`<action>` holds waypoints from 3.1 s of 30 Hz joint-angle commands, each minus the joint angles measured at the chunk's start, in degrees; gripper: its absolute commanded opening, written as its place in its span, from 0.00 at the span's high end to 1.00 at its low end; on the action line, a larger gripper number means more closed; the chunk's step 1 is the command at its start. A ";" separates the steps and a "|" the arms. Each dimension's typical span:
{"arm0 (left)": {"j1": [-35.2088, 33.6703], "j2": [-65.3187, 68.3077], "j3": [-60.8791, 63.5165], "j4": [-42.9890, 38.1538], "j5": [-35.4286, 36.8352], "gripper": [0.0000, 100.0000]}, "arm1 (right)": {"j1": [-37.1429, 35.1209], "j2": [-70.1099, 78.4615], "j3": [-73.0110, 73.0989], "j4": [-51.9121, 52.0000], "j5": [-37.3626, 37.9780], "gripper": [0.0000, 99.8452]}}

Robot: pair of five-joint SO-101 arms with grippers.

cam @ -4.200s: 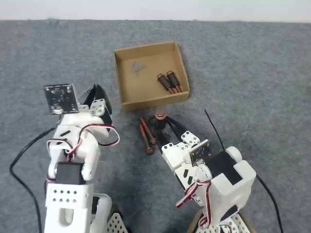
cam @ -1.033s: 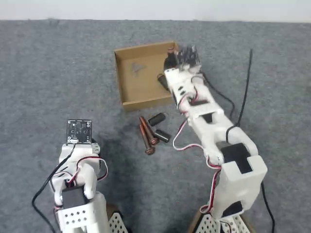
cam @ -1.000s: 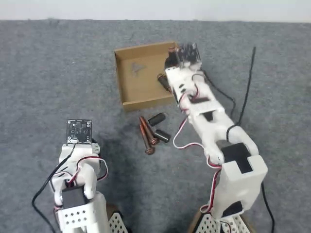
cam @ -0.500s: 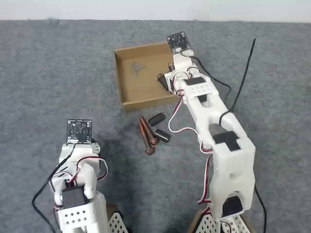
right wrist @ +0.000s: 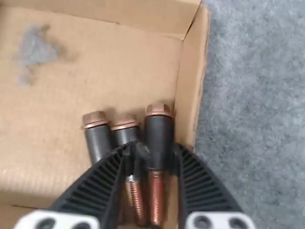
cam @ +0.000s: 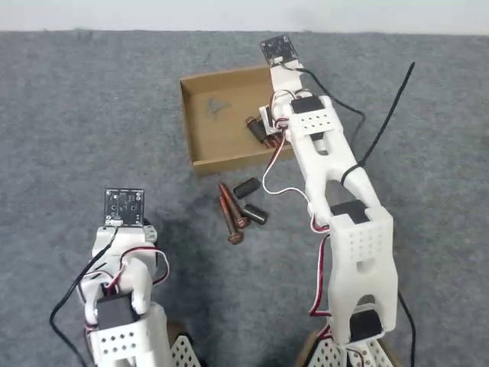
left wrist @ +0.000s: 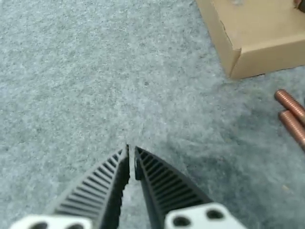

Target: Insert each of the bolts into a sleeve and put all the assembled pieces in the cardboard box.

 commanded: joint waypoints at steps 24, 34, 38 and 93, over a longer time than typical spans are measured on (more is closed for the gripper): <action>-0.18 -0.79 -0.66 -1.32 -0.44 0.98 | -11.21 -32.31 4.40 53.41 0.70 0.96; -0.18 -0.79 -0.66 -1.05 -0.44 0.98 | -16.48 -52.44 28.22 49.63 0.97 0.95; -0.18 -0.79 -0.66 -0.97 -0.44 0.98 | -16.48 -56.13 36.57 45.14 1.05 0.95; -0.18 -0.79 -0.66 -0.97 -0.35 0.98 | -17.36 -31.87 50.20 0.40 25.85 0.88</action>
